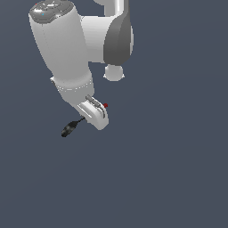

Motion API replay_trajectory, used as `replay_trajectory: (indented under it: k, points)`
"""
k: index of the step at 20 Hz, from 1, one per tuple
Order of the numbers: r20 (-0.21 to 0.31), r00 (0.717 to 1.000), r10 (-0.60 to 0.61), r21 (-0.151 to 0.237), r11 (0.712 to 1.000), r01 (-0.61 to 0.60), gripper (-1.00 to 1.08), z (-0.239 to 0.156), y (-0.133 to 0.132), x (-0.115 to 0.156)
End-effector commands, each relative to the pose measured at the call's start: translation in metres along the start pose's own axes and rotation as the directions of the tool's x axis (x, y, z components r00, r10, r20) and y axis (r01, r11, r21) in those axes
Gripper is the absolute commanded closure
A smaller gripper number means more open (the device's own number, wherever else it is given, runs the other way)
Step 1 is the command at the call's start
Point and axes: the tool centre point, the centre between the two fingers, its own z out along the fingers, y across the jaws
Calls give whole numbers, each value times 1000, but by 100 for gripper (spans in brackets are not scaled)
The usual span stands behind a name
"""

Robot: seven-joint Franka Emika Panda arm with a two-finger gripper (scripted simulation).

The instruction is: Pick up the object and move it to a goal position.

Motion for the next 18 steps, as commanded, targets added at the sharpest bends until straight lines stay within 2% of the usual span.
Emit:
replay_trajectory:
  k: [1,10,18]
  points:
    - [0,1000,0,-1,1000,0,108,-28,8,4]
    - [0,1000,-1,-2,1000,1,108,-114,32,18]
    - [0,1000,-1,-2,1000,1,108,-154,42,26]
